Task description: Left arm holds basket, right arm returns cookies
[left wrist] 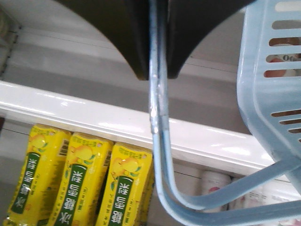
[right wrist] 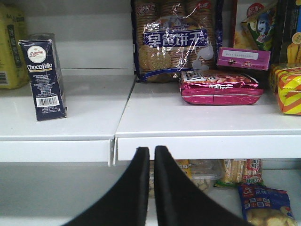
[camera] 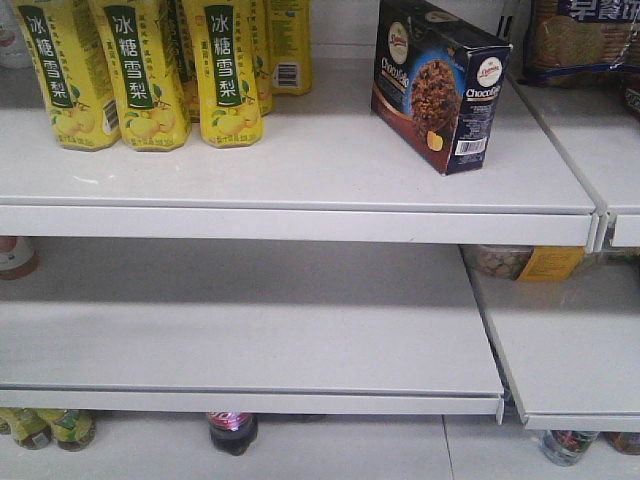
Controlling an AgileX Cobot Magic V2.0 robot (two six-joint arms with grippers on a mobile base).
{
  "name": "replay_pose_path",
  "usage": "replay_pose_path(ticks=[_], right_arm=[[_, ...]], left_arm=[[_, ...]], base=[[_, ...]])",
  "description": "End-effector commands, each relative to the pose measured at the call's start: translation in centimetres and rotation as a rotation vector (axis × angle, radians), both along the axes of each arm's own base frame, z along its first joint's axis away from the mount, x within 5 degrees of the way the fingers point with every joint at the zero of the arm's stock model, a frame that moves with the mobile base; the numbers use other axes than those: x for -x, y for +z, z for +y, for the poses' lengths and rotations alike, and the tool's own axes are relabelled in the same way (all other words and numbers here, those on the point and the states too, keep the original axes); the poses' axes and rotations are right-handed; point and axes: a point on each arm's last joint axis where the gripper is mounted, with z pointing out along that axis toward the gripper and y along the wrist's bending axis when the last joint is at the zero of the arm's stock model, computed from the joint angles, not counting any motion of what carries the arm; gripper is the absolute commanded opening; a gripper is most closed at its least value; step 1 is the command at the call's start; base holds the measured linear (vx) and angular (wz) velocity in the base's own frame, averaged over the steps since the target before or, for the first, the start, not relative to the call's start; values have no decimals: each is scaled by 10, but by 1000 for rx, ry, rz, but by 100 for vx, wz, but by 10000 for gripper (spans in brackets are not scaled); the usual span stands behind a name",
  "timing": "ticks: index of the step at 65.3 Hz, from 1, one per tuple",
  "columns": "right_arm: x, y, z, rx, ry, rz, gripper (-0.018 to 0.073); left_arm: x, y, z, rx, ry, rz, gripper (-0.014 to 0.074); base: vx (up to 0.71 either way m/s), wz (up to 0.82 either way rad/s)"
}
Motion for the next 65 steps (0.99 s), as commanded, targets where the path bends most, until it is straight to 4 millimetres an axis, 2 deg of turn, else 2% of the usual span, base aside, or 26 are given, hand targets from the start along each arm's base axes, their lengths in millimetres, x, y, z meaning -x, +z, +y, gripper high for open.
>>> replay_pose_path(ticks=[1,9,26,49,65], right_arm=[[0,13,1,20,17,-72,-11],[0,13,1,20,17,-72,-11],[0,13,1,20,17,-72,-11],[0,13,1,20,17,-72,-11],[0,13,1,21,16,-73,-11]], left_arm=[[2,18,-4,-92,-27,-108,-3],[3,21,-2,-165,9,-138,-3],[2,17,8,-190,119,-79,-3],[3,9,9,-208,121,1,-3],[12,-10,7,-187,116,-10,-3]], base=[[0,0],[0,0],[0,0],[0,0],[0,0]])
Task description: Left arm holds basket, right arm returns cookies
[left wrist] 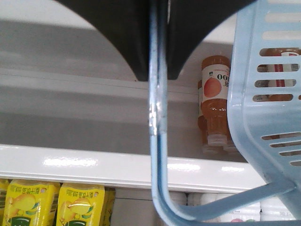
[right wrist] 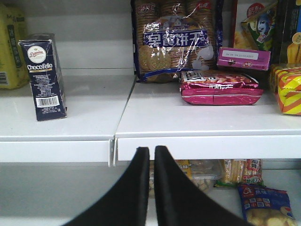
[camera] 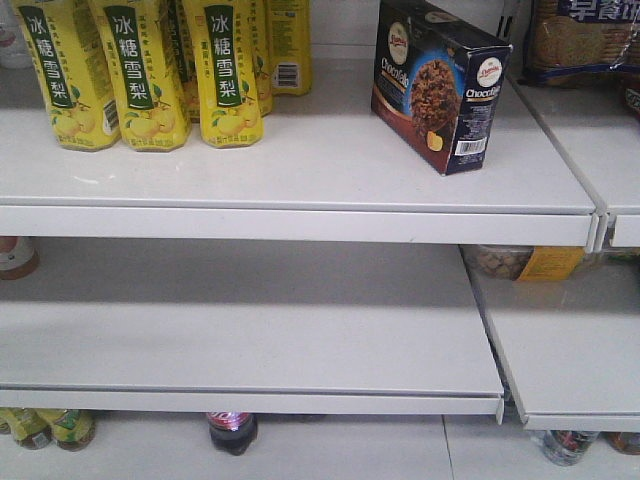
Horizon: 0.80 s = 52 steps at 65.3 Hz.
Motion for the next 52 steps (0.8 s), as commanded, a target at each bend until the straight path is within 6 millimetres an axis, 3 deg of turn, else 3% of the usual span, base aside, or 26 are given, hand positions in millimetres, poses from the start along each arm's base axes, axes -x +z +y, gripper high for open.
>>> replay_pose_path(ticks=[1,17,52], right_arm=[[0,13,1,22,16,-72,-11],[0,13,1,23,15,-73,-11],[0,13,1,23,15,-73,-11]], left_arm=[[3,9,0,-12,1,-115,-3],[2,-4,-1,-29,-14,27,-3],[2,-4,-1,-26,-15,32,-3]], base=[[0,0],[0,0],[0,0]])
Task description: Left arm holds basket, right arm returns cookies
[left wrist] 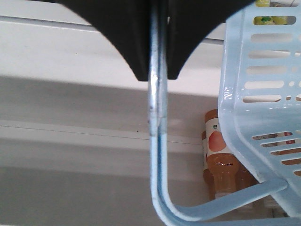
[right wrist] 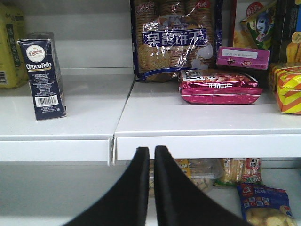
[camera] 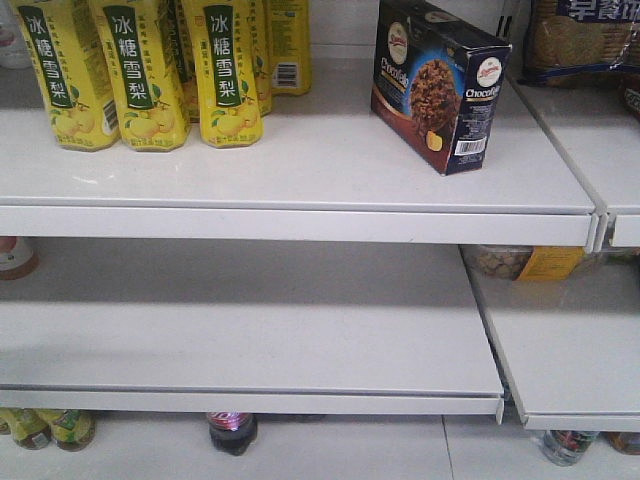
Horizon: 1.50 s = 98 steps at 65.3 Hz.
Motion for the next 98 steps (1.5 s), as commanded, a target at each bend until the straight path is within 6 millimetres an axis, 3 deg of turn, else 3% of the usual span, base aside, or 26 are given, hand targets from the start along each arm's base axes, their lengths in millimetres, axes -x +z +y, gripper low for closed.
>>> replay_pose_path(ticks=[1,73,98], right_arm=[[0,13,1,23,17,-75,-11],[0,13,3,0,24,-66,-11],[1,10,9,125,-134,-86,-11]], left_arm=[[1,21,1,-44,4,-147,-3],[1,21,1,-44,4,-147,-3],[1,21,1,-44,4,-147,-3]], base=[[0,0],[0,0],[0,0]])
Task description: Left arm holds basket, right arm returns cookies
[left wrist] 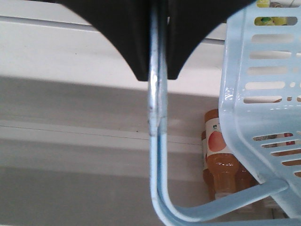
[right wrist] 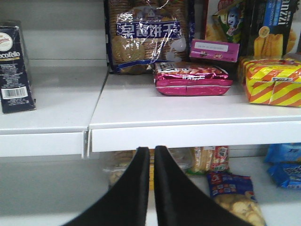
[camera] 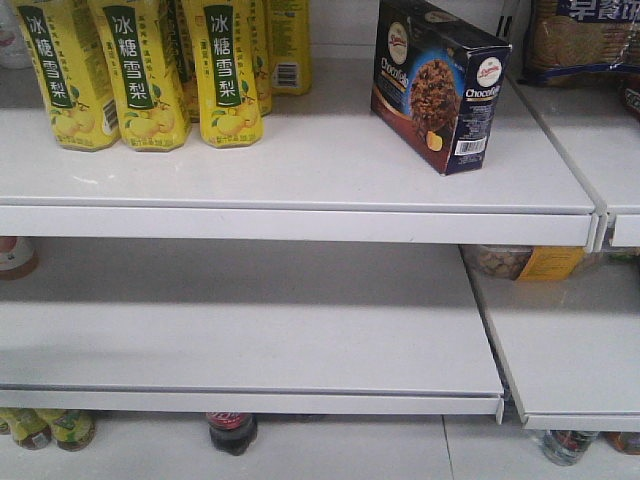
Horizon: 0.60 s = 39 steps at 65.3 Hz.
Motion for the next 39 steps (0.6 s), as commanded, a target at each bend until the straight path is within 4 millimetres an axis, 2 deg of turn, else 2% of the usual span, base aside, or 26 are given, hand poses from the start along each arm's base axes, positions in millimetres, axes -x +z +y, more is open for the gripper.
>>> replay_pose_path(ticks=[1,7,16,39], right_arm=[[-4,10,3,78,-13,-108,-11],[-9,-2,4,87,-37,-162,-11],[-15,-33,2,86,-61,-205,-11],[-21,-113,2,54,-50,-177,-10]], left_arm=[[1,21,1,-44,4,-147,-3],[1,21,1,-44,4,-147,-3],[1,21,1,-44,4,-147,-3],[1,21,1,-44,4,-147,-3]], base=[[0,0],[0,0],[0,0],[0,0]])
